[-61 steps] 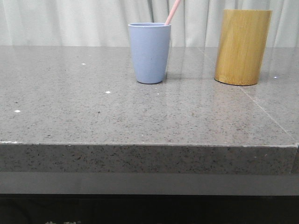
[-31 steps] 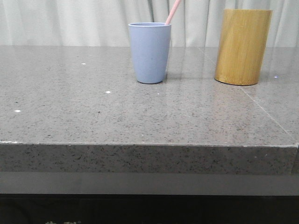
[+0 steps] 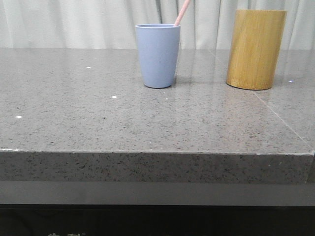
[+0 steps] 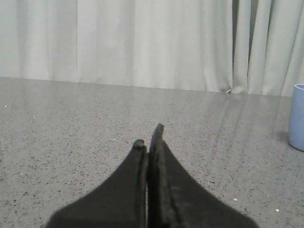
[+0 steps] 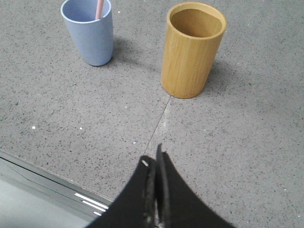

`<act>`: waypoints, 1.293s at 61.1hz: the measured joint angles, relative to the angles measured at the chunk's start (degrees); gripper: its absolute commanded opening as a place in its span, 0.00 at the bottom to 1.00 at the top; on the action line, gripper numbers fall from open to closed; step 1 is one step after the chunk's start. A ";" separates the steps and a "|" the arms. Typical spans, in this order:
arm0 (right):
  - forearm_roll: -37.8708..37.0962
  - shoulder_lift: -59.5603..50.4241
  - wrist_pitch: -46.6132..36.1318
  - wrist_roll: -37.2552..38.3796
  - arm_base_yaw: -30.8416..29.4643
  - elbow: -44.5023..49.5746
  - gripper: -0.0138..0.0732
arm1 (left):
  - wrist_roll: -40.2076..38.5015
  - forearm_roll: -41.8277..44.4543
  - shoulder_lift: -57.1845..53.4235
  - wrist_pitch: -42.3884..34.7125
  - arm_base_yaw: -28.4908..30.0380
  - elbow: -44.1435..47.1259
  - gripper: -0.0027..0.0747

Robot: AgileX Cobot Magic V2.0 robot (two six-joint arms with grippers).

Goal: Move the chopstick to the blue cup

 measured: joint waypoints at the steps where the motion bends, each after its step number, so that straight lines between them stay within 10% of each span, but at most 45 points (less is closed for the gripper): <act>1: 0.00 0.00 0.00 0.00 0.00 0.00 0.08 | 0.00 0.00 0.00 0.00 0.00 0.00 0.01; 54: -0.86 -0.26 -1.10 -0.12 -0.28 0.77 0.08 | -0.04 0.00 0.00 0.00 0.14 0.00 0.01; 79: -4.39 -24.02 -36.92 -0.54 -12.73 36.16 0.08 | -0.13 0.00 0.00 0.00 0.14 0.00 0.01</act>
